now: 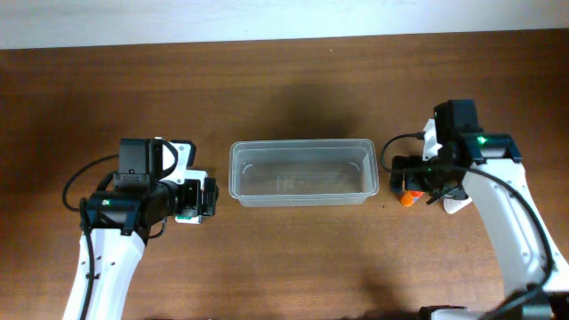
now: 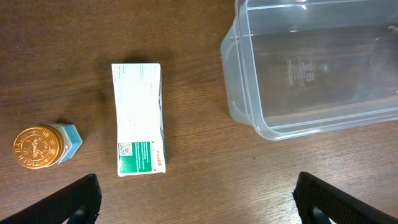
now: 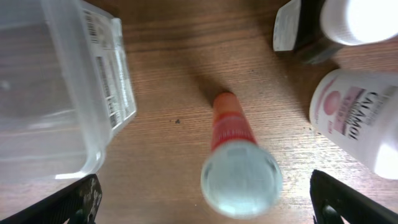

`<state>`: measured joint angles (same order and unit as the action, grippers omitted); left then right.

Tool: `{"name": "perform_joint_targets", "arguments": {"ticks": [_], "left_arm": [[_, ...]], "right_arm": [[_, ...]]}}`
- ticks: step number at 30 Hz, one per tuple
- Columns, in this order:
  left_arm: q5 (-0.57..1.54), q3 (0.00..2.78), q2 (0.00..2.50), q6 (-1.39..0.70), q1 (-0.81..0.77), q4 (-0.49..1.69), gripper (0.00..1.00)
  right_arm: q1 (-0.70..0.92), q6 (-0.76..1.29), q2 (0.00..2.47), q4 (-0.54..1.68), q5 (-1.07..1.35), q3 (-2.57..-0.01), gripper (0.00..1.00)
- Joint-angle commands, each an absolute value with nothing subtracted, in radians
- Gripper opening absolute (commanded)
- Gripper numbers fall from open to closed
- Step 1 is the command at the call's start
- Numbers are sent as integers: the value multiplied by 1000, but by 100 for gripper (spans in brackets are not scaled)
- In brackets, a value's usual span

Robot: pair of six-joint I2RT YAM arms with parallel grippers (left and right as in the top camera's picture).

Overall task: Pack container
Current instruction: 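Lower the right gripper and grasp the orange tube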

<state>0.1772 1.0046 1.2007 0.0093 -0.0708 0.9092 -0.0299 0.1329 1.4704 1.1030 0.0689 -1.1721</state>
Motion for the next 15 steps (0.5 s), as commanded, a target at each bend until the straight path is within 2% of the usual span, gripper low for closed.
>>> {"name": "perform_joint_targets", "arguments": {"ticks": [1,9,11,15], "left_arm": [[198,1023,1206,4,-69,910,99],[198,1023,1206,4,-69,911,99],[198,1023,1206,4,-69,910,99],[198,1023,1206,4,-69,910,100]], "right_arm": [[-35,145,1512,1100,56,-1190,100],[-35,167,1566,1083,56,-1188,91],[-35,167,1566,1081,55,-1188,85],[-50,178,1566,1086,52,-1188,68]]}}
